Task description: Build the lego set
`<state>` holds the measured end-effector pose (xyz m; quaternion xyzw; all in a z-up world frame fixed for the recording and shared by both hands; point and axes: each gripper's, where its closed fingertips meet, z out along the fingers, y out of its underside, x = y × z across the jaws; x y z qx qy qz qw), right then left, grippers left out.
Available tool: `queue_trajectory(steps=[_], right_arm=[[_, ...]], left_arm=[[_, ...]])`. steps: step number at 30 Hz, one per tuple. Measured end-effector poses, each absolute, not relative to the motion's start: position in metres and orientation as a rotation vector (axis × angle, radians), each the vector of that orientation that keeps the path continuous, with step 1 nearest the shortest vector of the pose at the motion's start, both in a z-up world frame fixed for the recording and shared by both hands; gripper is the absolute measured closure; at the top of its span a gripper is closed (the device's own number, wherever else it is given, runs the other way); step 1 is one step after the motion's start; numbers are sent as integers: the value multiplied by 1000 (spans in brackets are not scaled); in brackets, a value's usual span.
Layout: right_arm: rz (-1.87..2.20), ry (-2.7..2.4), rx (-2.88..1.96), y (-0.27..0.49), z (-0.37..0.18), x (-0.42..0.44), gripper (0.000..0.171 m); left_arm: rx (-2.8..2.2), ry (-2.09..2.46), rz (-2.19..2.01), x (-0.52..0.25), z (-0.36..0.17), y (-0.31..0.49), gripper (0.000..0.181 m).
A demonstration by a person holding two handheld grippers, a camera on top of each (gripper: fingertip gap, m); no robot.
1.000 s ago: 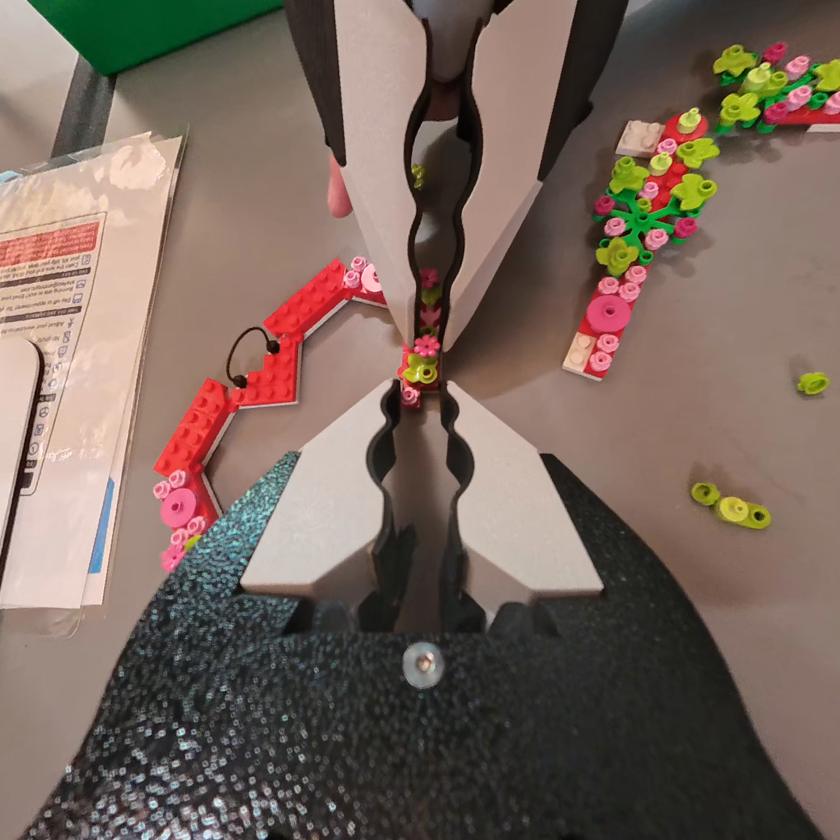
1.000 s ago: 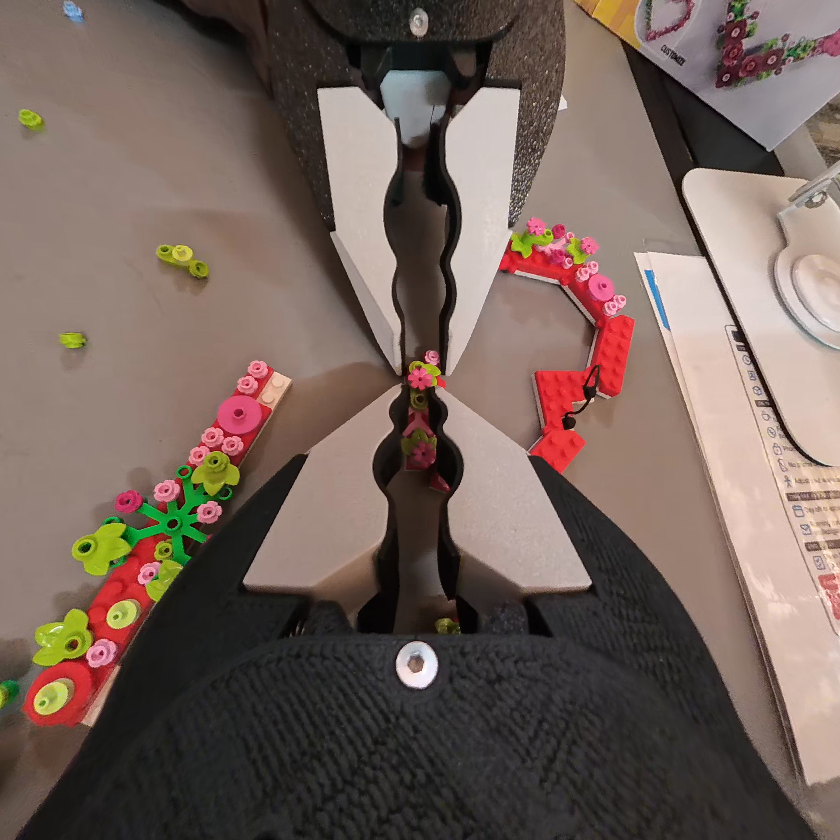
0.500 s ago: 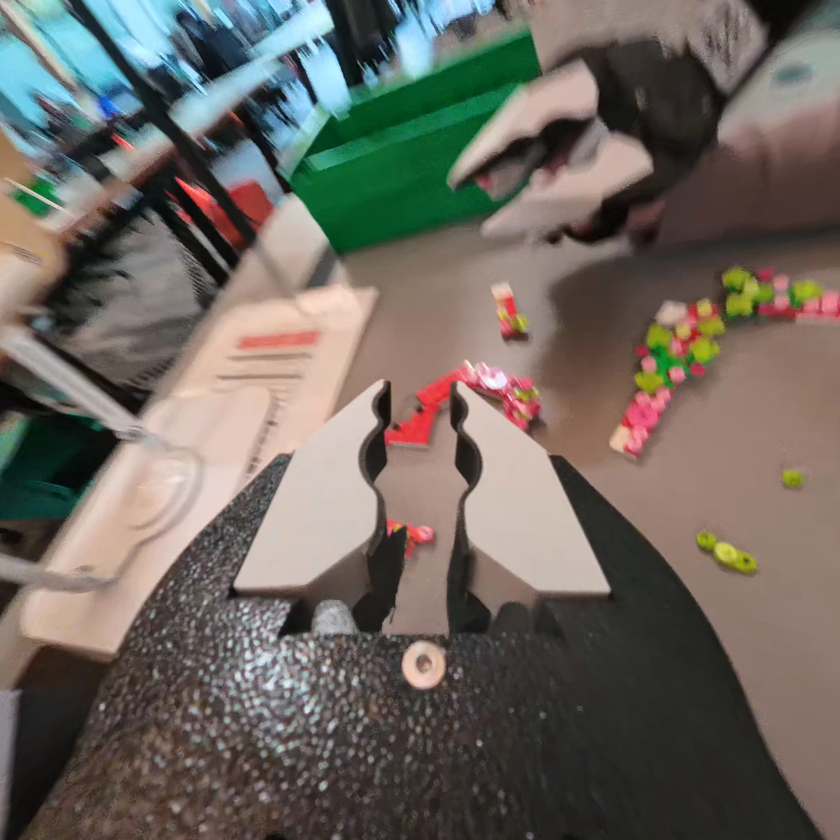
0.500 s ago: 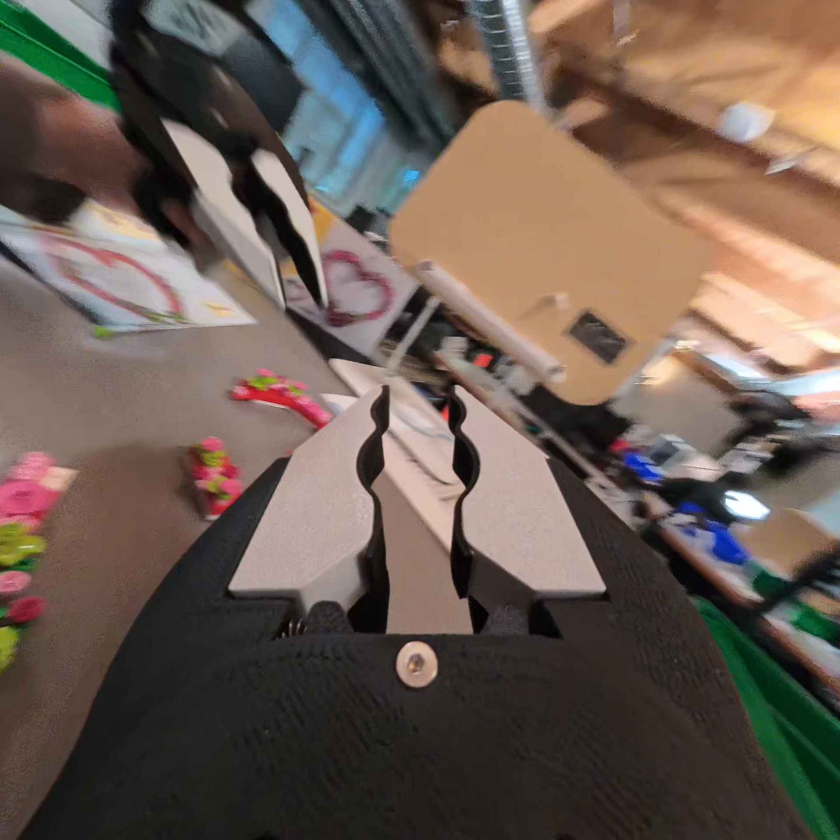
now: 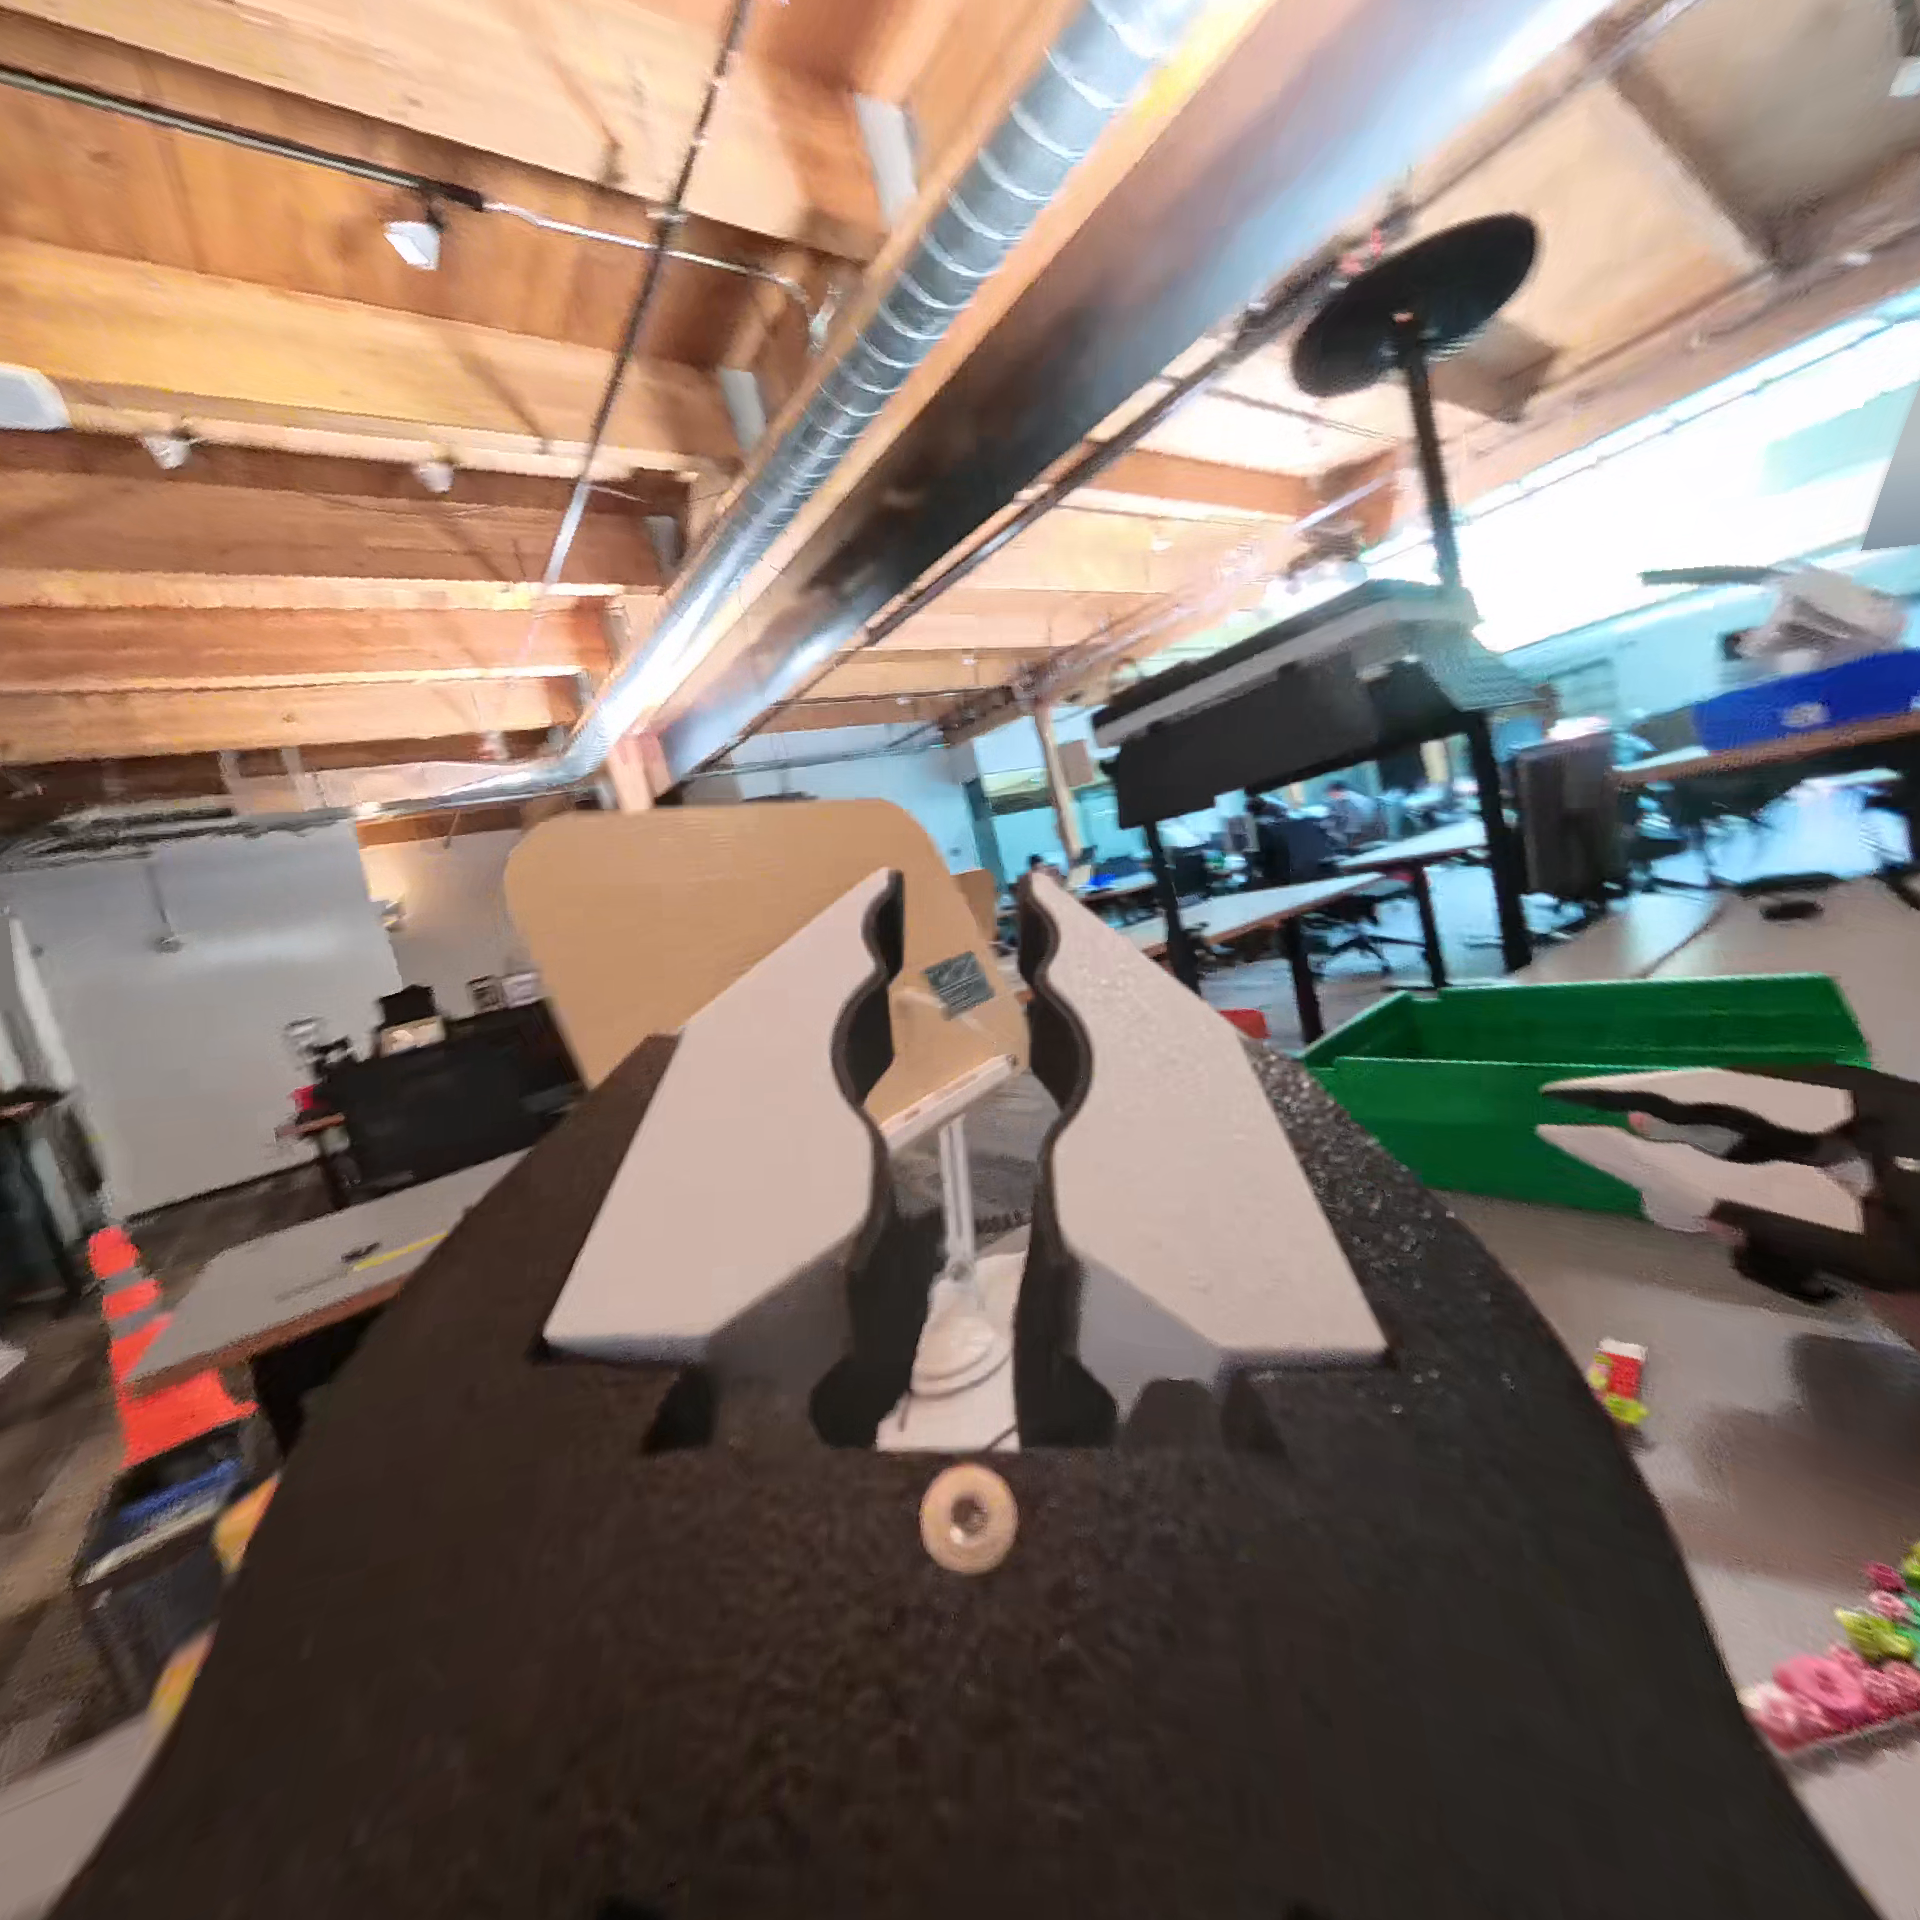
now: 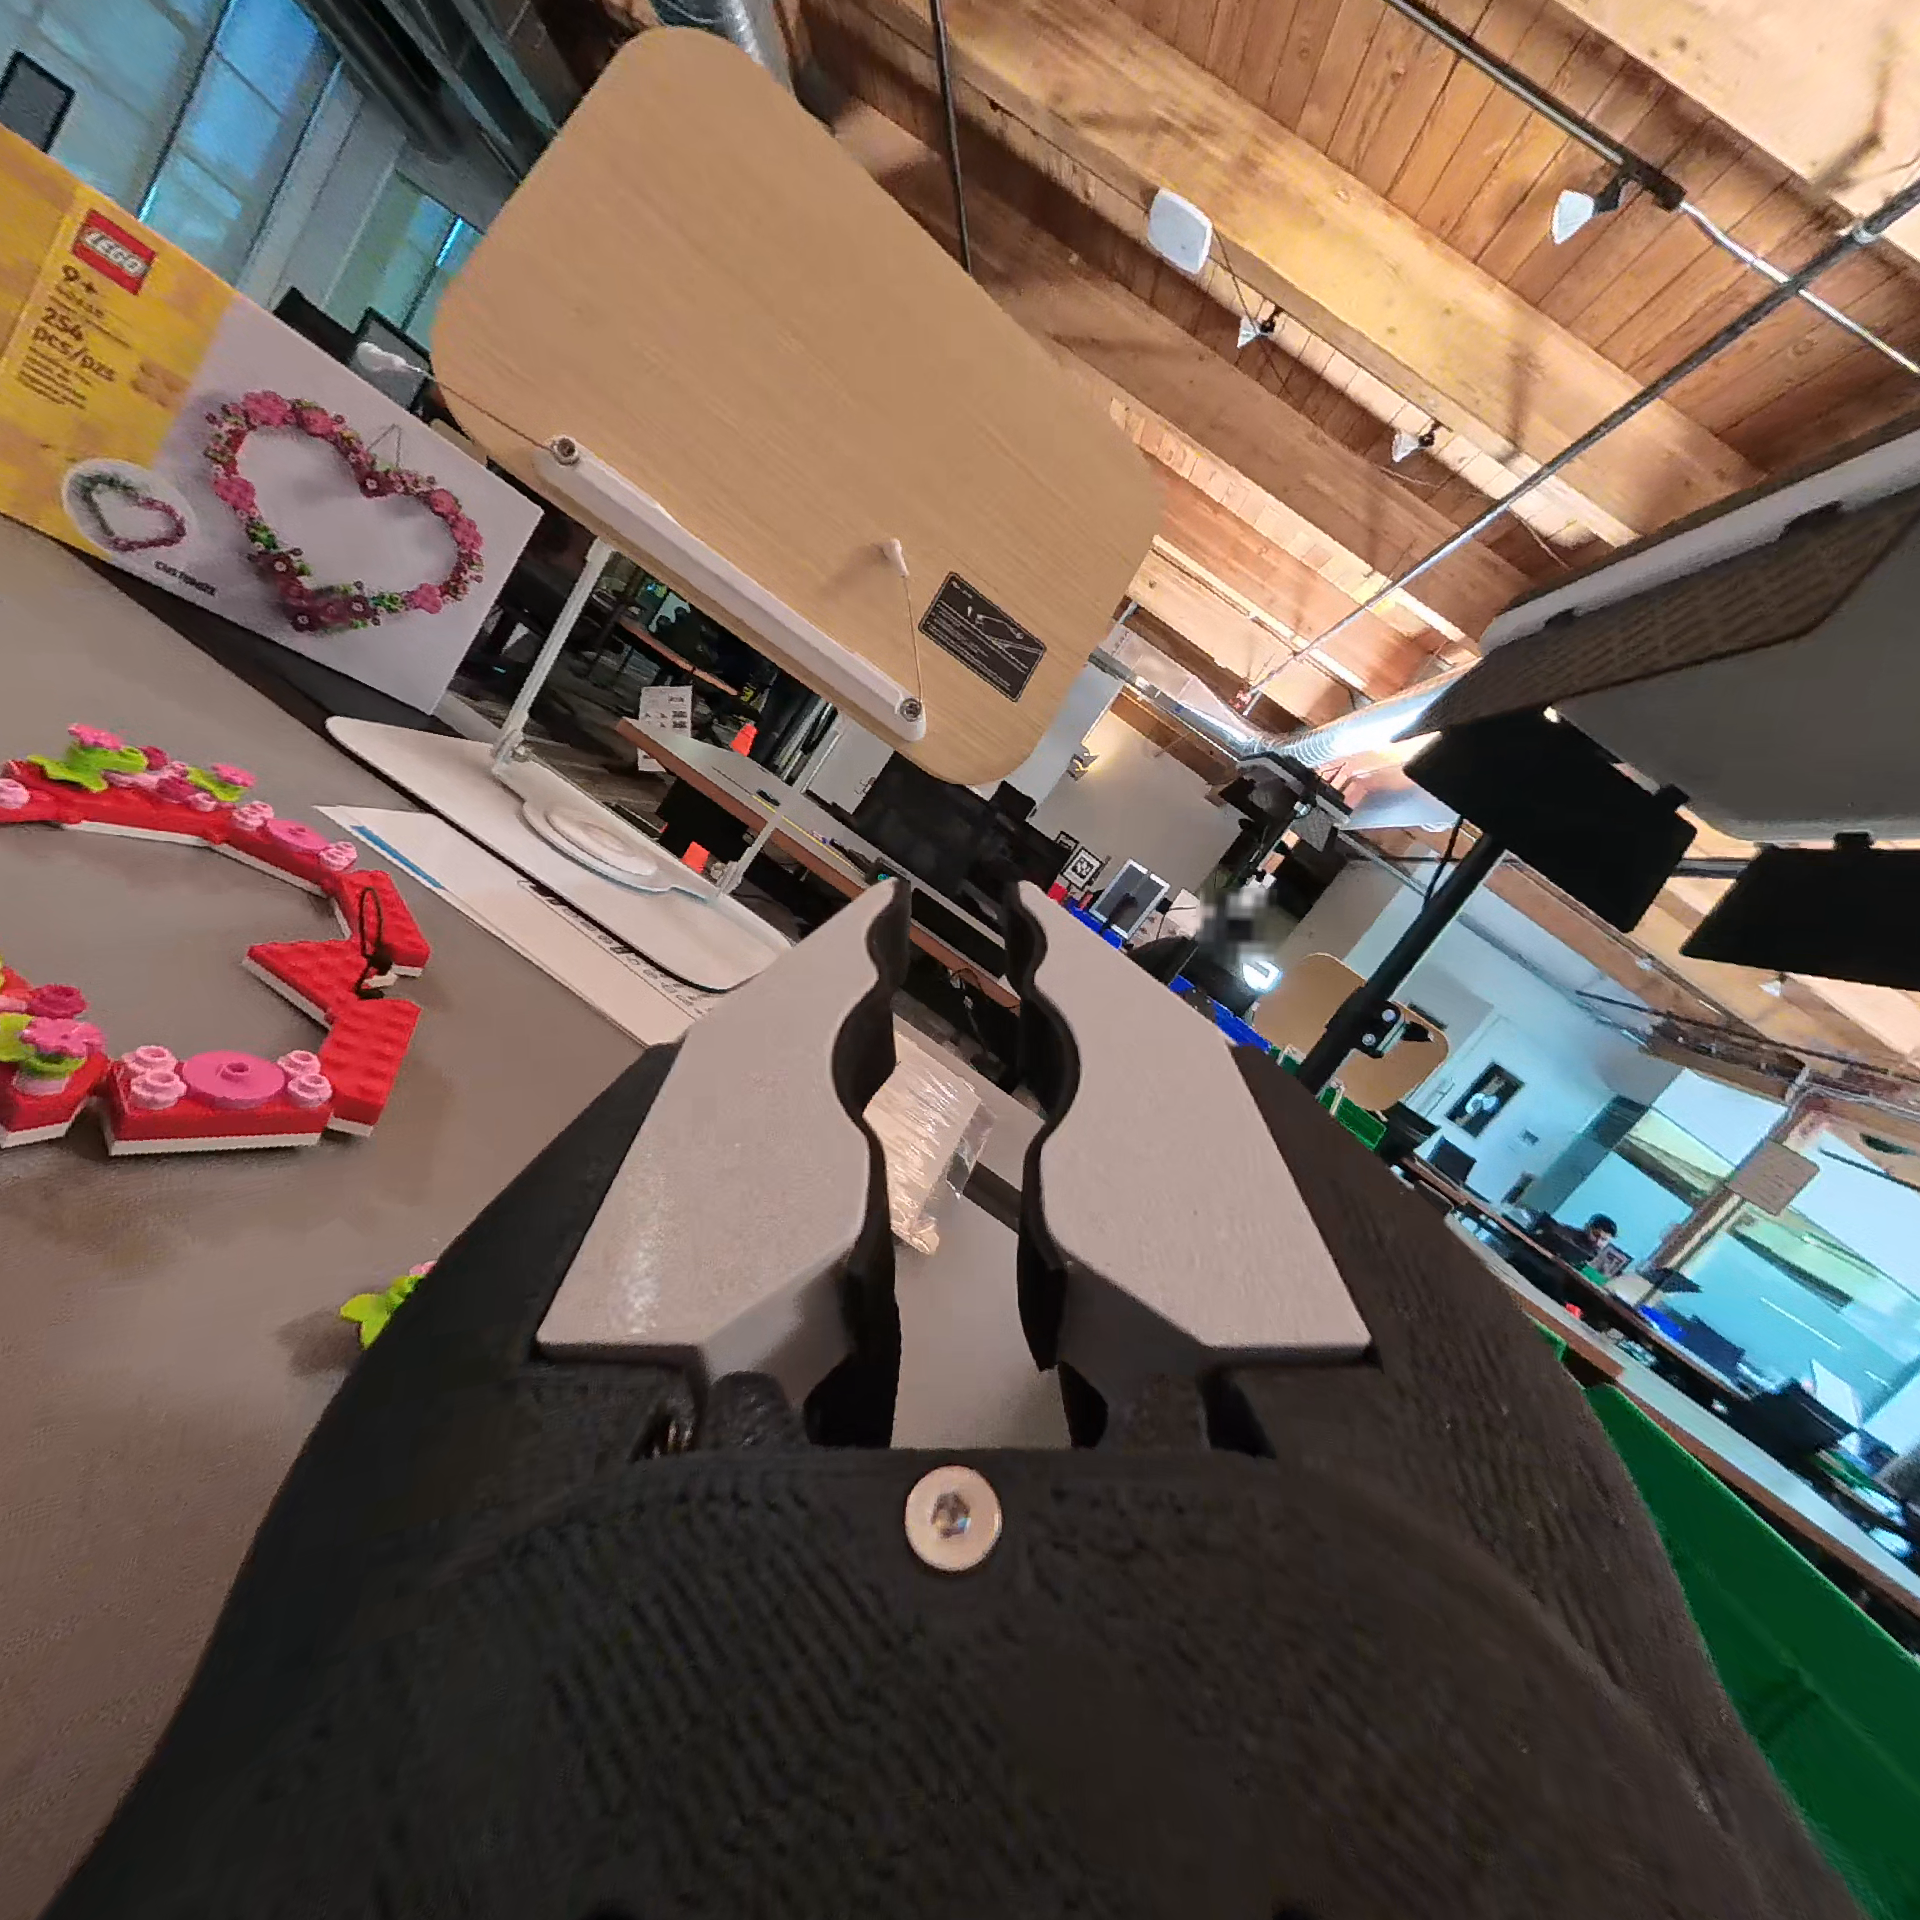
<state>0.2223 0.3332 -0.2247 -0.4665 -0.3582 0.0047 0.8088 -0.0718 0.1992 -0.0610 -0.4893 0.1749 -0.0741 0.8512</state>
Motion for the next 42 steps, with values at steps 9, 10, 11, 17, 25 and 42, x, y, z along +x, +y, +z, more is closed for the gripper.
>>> queue_trajectory(steps=[9,10,11,17,25,42], right_arm=[[-36,-754,-1009,328,-225,231,156],[-31,-761,-1014,328,-227,231,157],[-26,-768,-1020,328,-228,230,156],[-61,-779,-1041,333,-233,231,156],[-128,-641,-1090,335,-226,260,159],[-101,-593,-1142,328,-229,268,171]], left_arm=[[-1067,363,-1,-77,-170,161,160],[-1075,359,-9,-77,-177,159,155],[-1093,341,-6,-79,-183,159,152],[-1123,186,79,-120,-199,157,147],[-1135,46,130,-158,-203,159,162],[-1054,477,165,-67,-204,148,181]])
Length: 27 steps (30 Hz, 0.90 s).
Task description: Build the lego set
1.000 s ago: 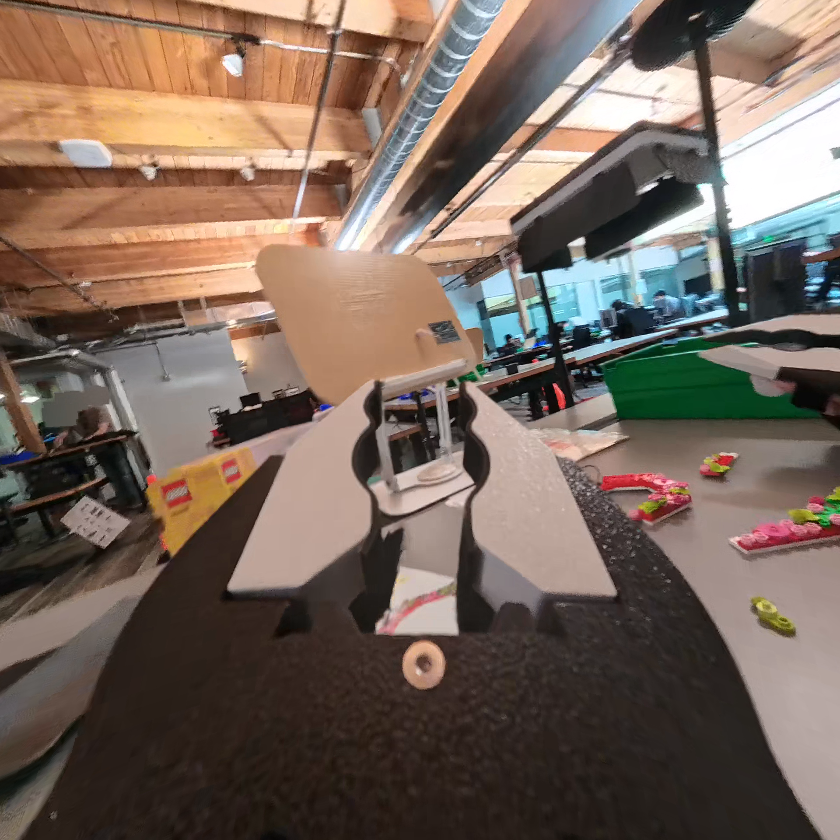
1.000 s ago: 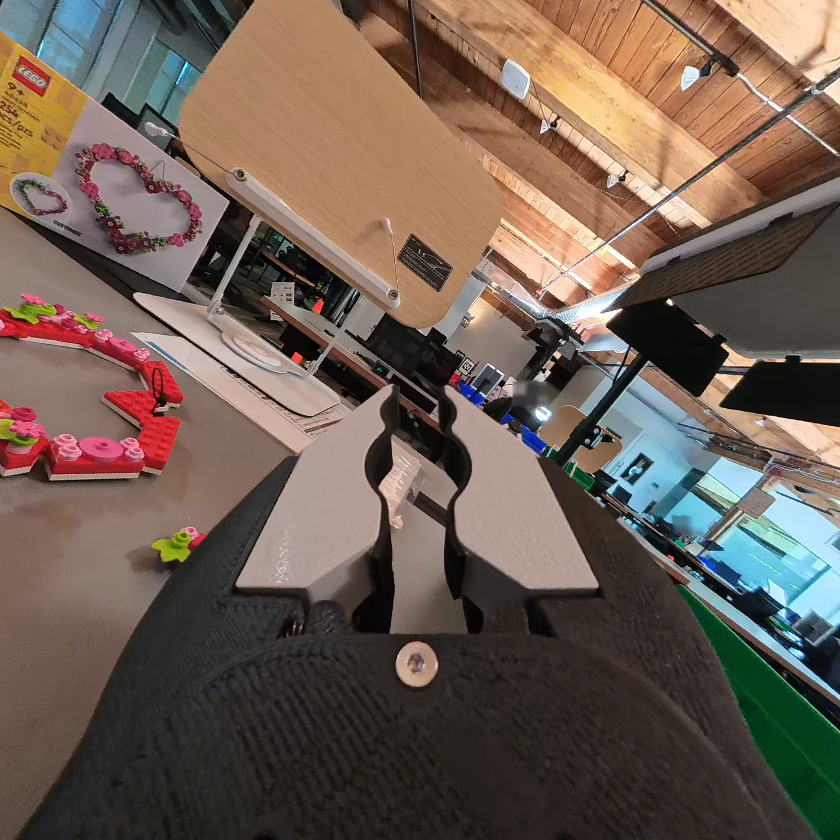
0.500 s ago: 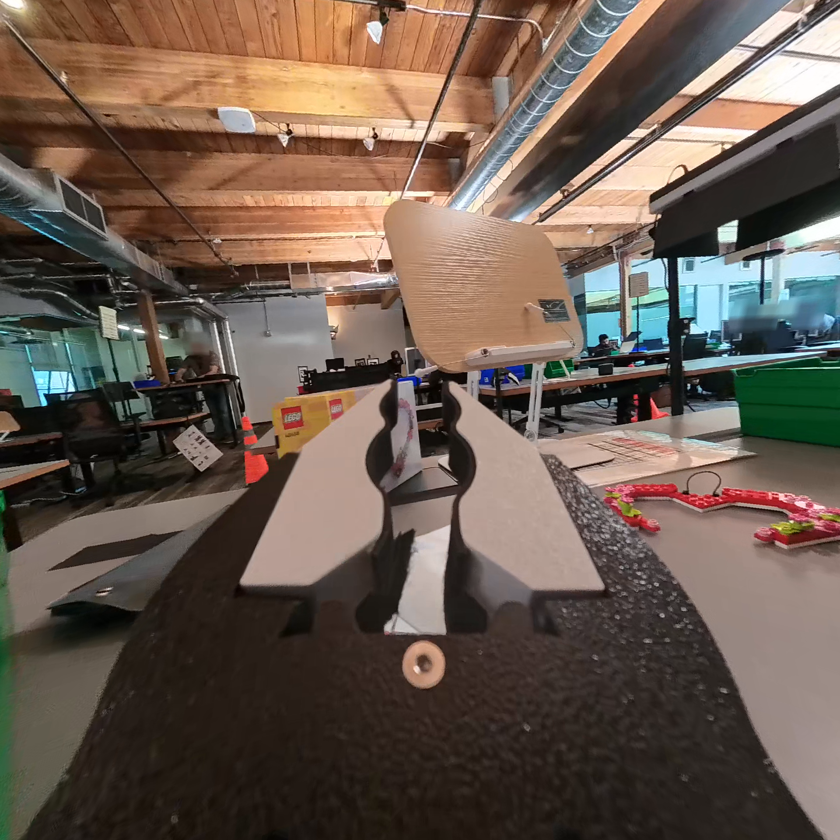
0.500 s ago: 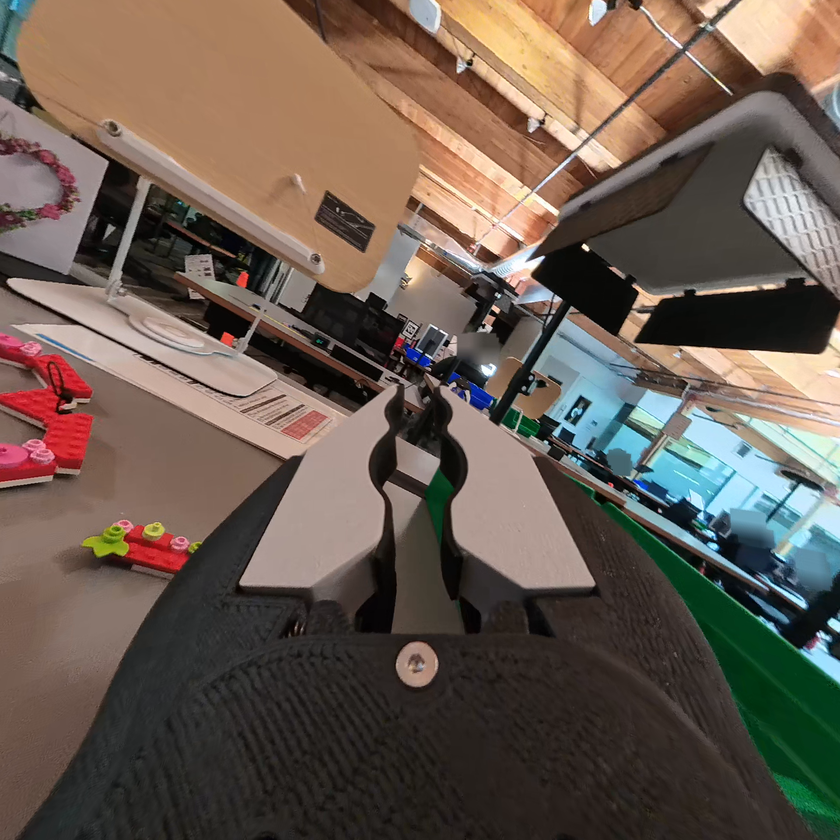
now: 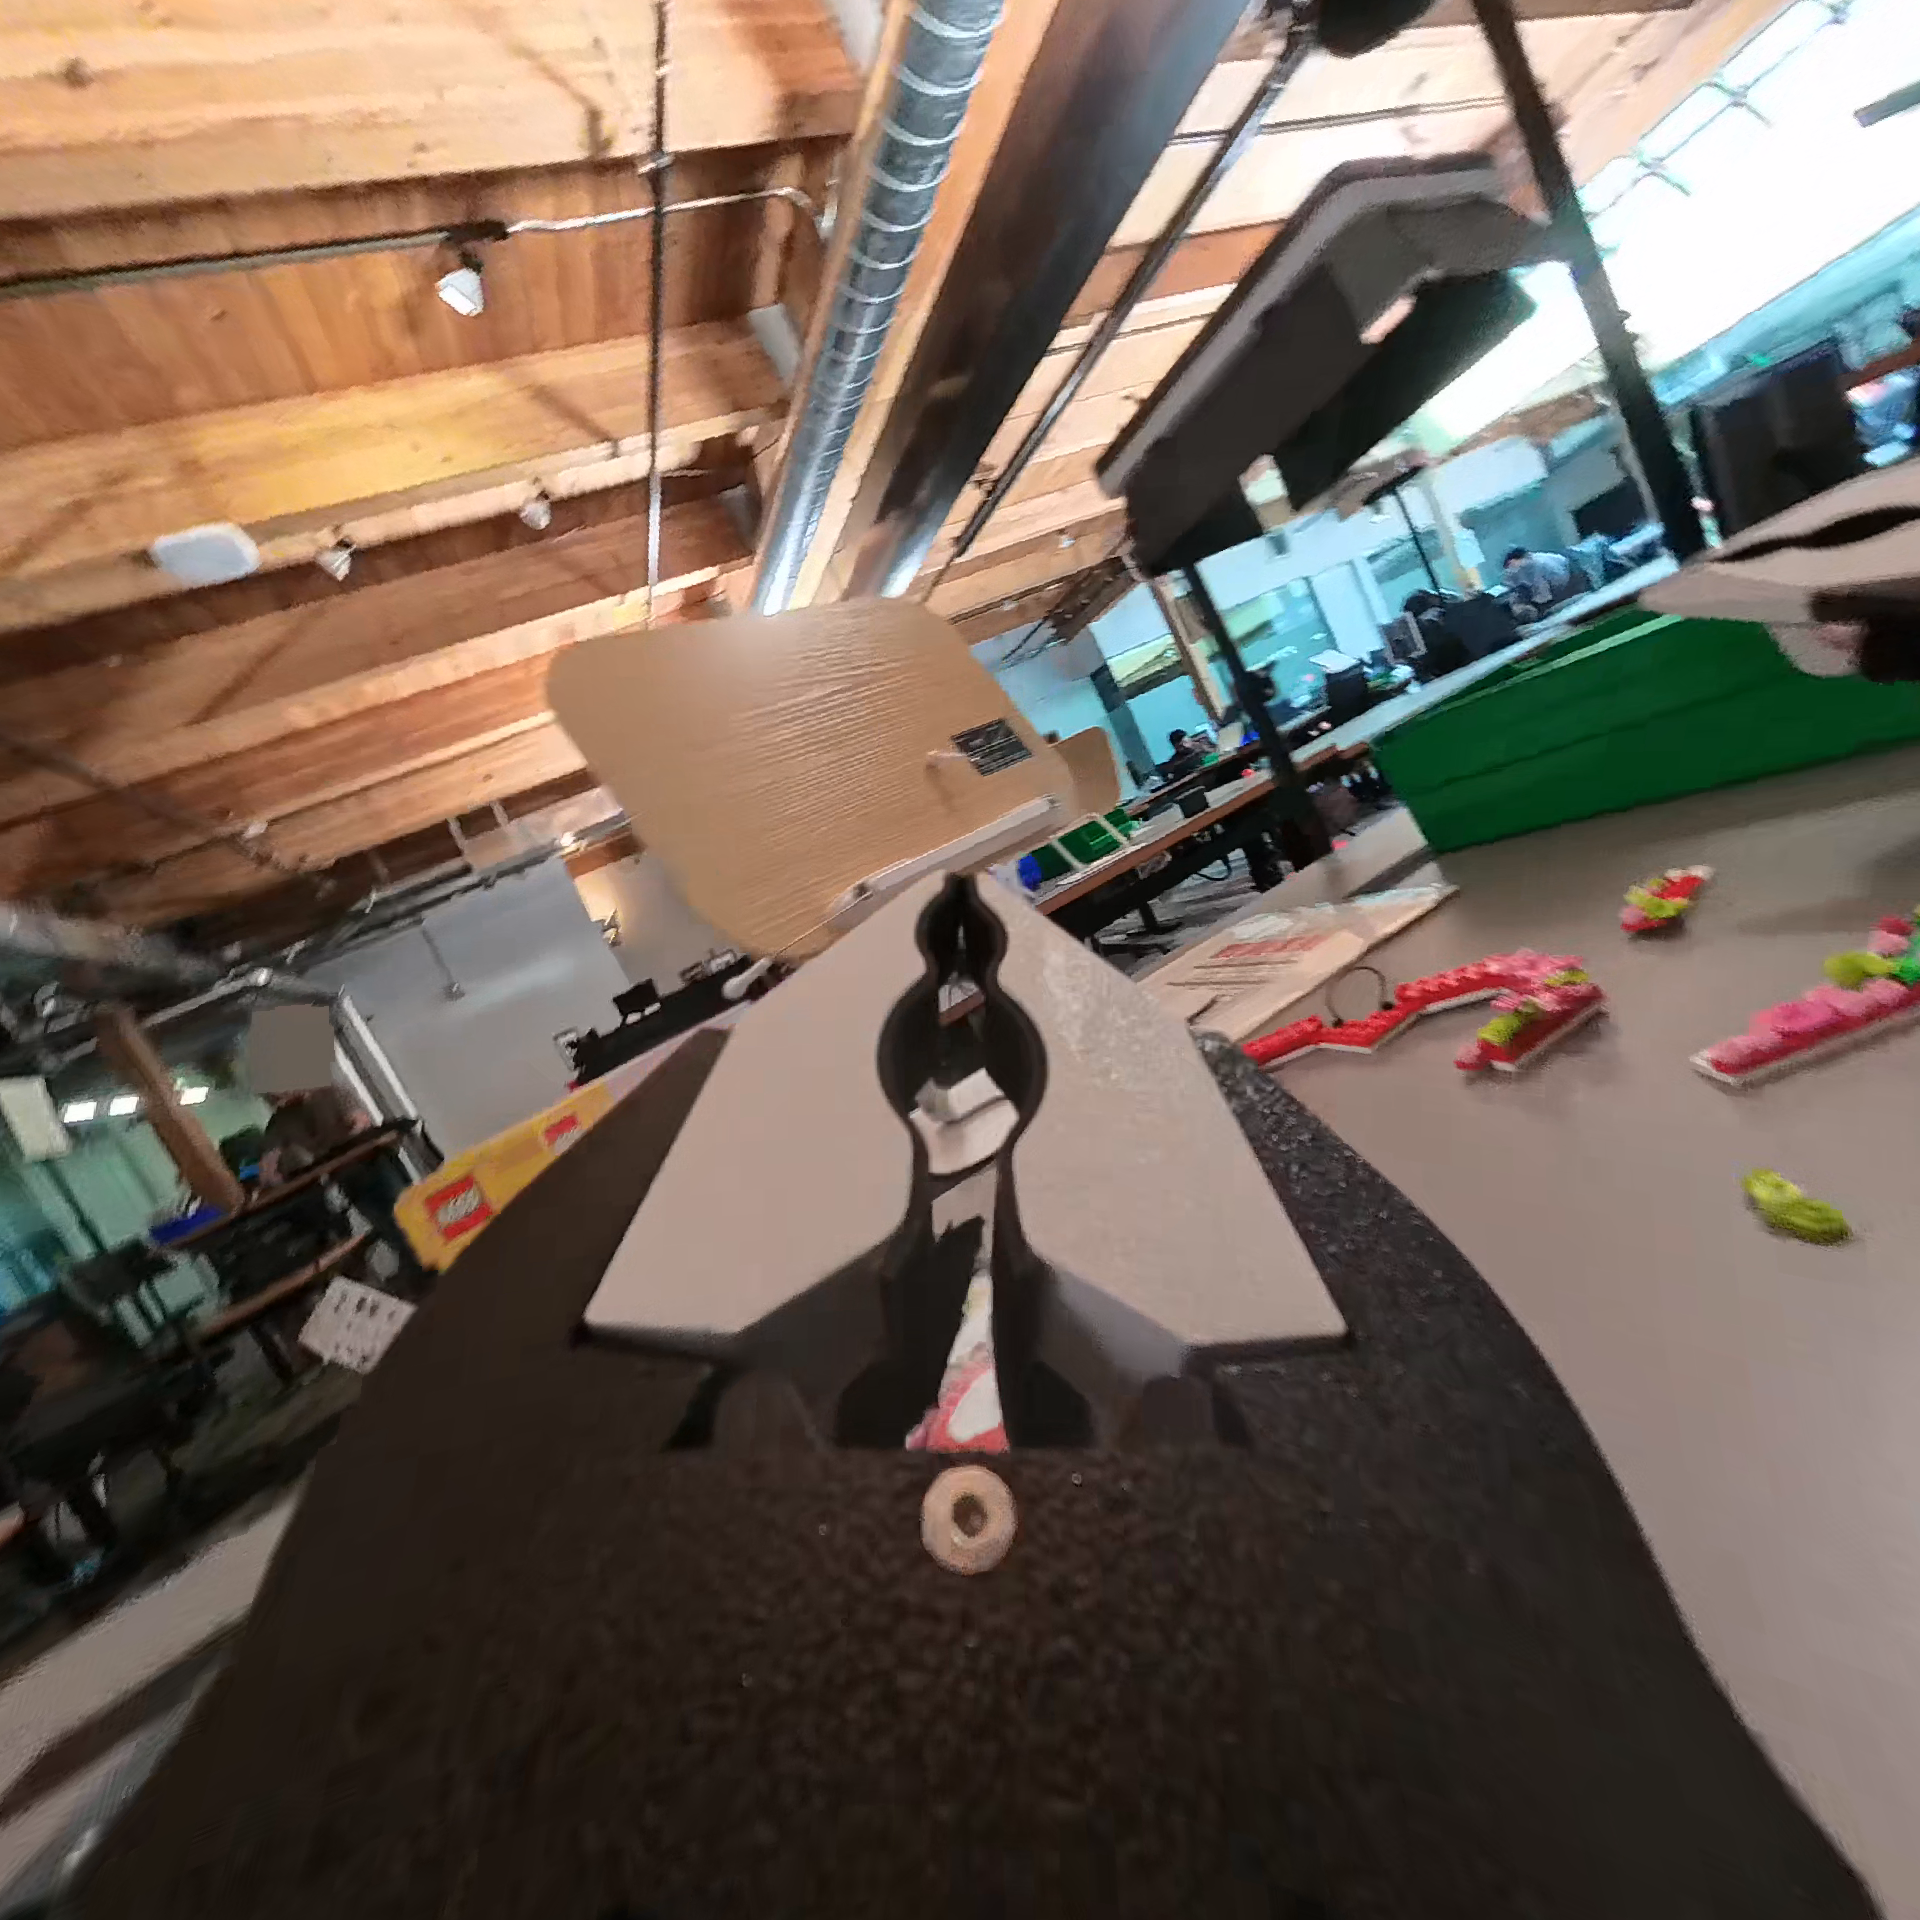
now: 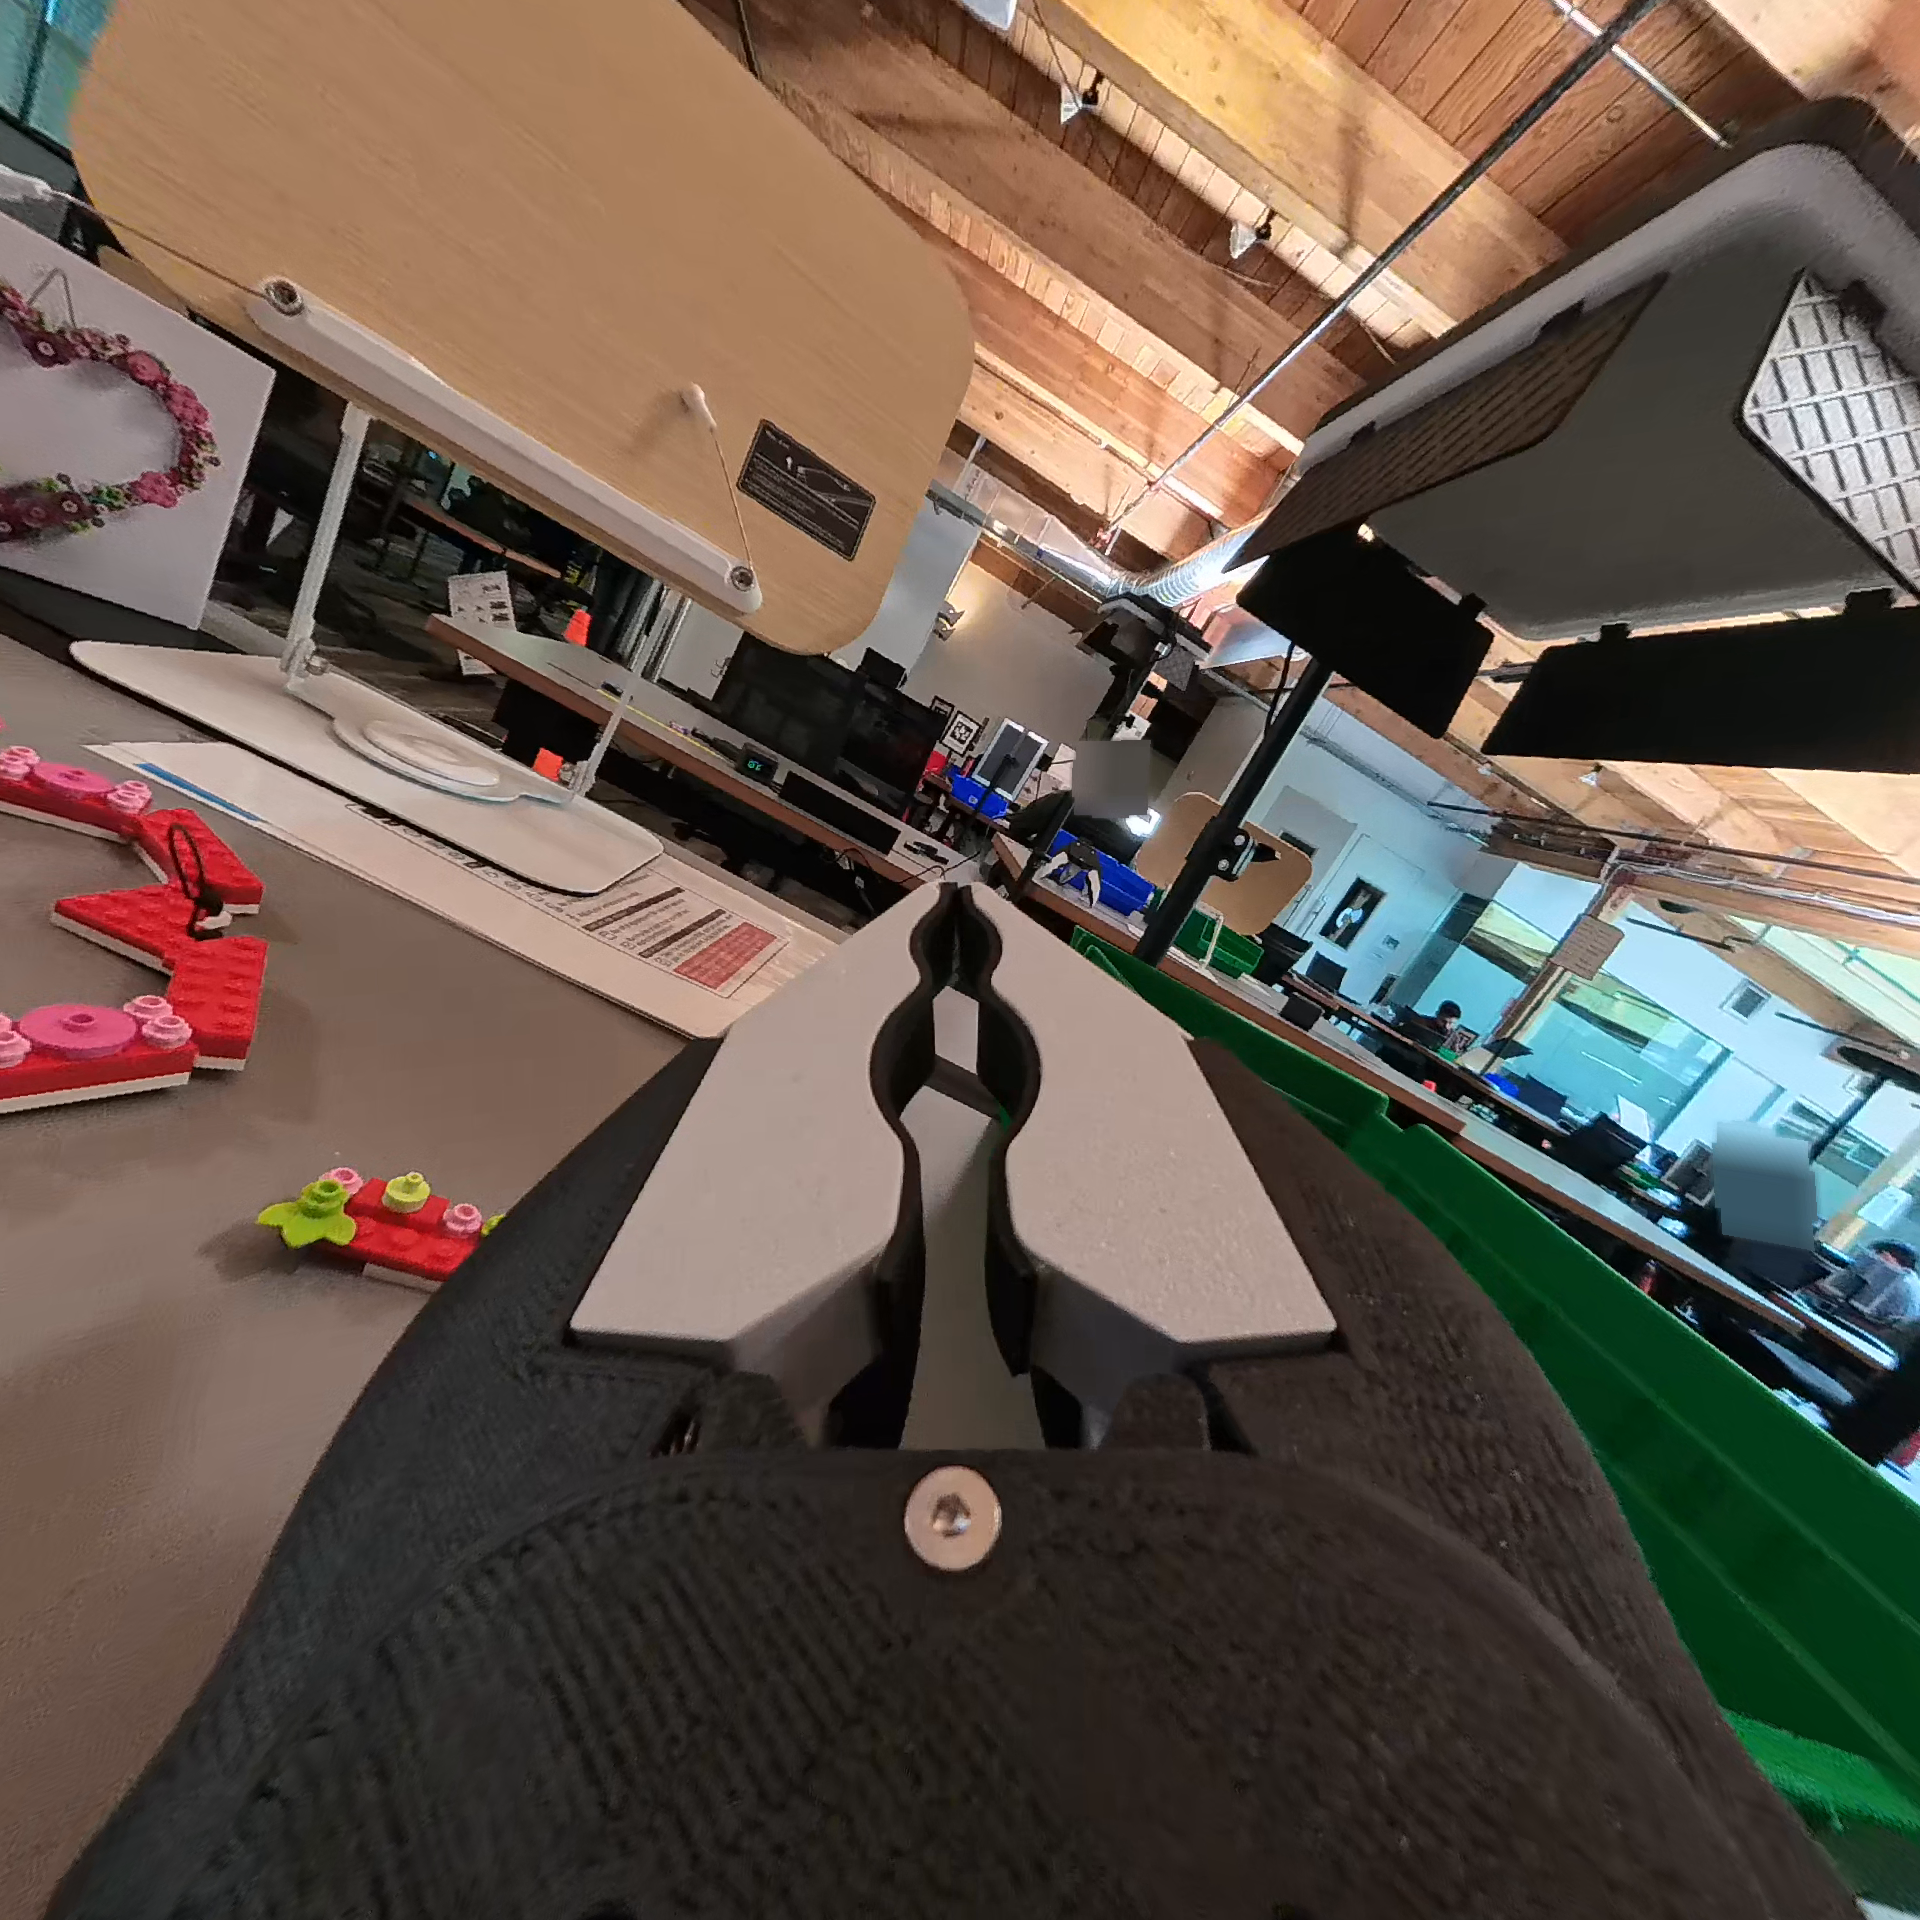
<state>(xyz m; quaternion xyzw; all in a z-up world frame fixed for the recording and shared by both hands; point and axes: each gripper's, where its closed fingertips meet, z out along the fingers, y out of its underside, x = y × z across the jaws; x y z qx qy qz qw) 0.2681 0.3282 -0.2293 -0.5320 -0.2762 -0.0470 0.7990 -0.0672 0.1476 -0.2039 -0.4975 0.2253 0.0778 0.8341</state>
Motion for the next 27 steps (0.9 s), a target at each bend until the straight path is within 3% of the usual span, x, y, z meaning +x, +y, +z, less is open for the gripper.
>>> queue_trajectory(steps=[9,27], right_arm=[[-122,-637,-1139,330,-232,261,171],[-130,-647,-1152,332,-235,261,171]], left_arm=[[-1063,936,-103,40,-241,114,181],[-1042,1013,-71,48,-250,109,181]])
